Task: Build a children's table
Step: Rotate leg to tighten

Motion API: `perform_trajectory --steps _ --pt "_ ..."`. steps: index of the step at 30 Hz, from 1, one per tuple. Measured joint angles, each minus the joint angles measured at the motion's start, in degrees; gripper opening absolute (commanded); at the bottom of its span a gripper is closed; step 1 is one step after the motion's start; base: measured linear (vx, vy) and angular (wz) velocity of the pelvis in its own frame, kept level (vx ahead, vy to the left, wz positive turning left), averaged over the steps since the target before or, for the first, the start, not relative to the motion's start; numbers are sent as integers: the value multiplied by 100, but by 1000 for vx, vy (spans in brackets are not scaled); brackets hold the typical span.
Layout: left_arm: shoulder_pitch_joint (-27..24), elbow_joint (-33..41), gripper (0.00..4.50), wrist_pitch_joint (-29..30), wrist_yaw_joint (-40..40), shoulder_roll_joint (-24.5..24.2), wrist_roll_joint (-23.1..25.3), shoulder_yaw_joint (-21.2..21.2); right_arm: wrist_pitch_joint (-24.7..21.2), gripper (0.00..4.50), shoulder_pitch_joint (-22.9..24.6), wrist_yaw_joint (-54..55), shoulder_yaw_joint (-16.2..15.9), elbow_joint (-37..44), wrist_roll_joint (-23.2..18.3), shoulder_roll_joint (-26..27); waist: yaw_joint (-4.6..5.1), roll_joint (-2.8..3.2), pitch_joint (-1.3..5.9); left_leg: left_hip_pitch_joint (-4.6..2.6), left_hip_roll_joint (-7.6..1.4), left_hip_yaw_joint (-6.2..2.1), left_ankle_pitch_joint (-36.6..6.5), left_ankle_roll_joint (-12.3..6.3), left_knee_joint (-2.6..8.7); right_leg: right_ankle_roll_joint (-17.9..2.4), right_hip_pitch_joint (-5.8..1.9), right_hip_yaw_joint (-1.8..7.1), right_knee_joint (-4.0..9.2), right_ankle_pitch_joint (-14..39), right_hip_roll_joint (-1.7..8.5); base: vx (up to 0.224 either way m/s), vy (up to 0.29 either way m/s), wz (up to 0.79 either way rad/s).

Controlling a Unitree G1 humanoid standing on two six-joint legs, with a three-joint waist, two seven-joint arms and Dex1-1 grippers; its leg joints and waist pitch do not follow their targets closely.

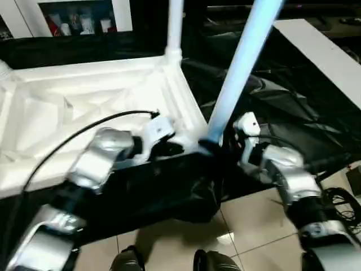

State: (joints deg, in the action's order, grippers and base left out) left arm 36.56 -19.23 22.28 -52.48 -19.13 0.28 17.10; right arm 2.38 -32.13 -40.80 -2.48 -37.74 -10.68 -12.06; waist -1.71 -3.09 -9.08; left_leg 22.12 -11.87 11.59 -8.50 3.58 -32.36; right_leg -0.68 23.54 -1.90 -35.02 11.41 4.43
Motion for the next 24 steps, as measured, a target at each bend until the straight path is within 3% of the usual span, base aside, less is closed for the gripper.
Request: perform_trajectory --steps 11,15,17,20,24 --pt "605 -873 0 241 1643 970 350 -147 250 267 -932 3112 516 -1188 255 974 -3 -10 7 8 13 10 1 2 13 27 19 31 4 -29 1 0 0 0" --pt "609 -845 0 221 1613 919 393 -91 441 267 -930 2916 549 -1251 248 993 -12 -11 7 24 11 10 0 2 28 32 38 25 4 -32 -2 0 0 0" --pt "609 -796 0 221 1563 883 395 -43 521 323 -886 2679 578 -1243 227 974 -19 -11 7 37 10 9 1 1 30 32 47 19 4 -32 -2 0 0 0" --pt "611 -777 0 211 1495 797 410 -39 570 346 -773 2304 587 -1067 171 903 -4 -11 6 37 9 9 0 0 32 32 47 17 5 -32 -2 0 0 0" --pt "580 -742 0 123 1350 637 444 -9 617 377 -734 1740 366 -654 155 669 81 -15 4 27 3 7 1 1 31 36 47 15 5 -34 -5 0 0 0"
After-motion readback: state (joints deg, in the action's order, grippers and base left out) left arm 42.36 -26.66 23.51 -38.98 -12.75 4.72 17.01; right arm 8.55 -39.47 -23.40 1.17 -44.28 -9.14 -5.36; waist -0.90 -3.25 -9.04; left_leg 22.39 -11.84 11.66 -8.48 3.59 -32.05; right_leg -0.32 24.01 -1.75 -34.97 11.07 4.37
